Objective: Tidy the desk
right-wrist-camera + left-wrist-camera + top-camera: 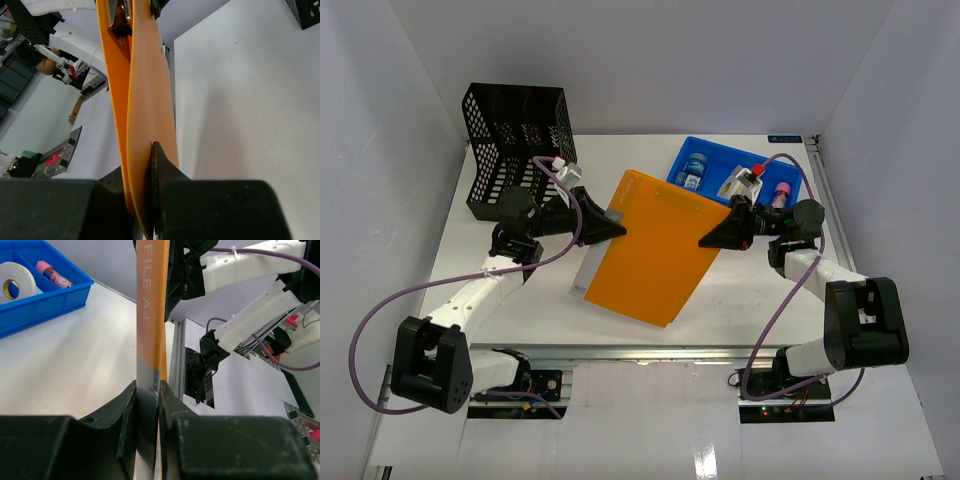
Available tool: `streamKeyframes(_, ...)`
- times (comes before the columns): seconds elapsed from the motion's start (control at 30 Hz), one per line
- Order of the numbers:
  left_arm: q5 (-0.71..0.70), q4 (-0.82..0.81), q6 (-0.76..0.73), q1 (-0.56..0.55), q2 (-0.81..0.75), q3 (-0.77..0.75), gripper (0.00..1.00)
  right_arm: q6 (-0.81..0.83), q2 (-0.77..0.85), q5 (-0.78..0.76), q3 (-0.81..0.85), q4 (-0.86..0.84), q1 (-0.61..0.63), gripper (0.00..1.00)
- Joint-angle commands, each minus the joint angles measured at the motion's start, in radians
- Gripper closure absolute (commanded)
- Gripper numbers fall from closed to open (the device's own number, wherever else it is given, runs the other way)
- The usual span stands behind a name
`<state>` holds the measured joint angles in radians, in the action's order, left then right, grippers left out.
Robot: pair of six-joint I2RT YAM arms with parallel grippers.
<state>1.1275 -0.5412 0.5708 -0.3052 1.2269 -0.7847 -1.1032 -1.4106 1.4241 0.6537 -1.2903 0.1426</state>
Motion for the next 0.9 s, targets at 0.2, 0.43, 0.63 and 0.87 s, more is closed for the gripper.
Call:
streamKeyframes(0.2, 0.037, 0.537, -0.437, -0.11, 0.094, -0.234, 0.46, -0.027, 0.024, 0.05, 0.044, -0.438, 0.015, 0.92)
streamKeyframes(0.43, -0.006, 0.757, -0.568, -0.178, 0.182, -0.319, 0.8, -0.033, 0.03, 0.062, 0.042, -0.452, 0.014, 0.92)
streamKeyframes(0.63, -0.044, 0.782, -0.597, -0.192, 0.161, -0.316, 1.0, -0.037, 0.032, 0.064, 0.041, -0.45, 0.013, 0.71)
streamKeyframes(0.87, -0.282, 0.773, -0.588, -0.171, 0.003, -0.295, 1.0, -0.025, 0.05, 0.064, 0.04, -0.411, -0.066, 0.1)
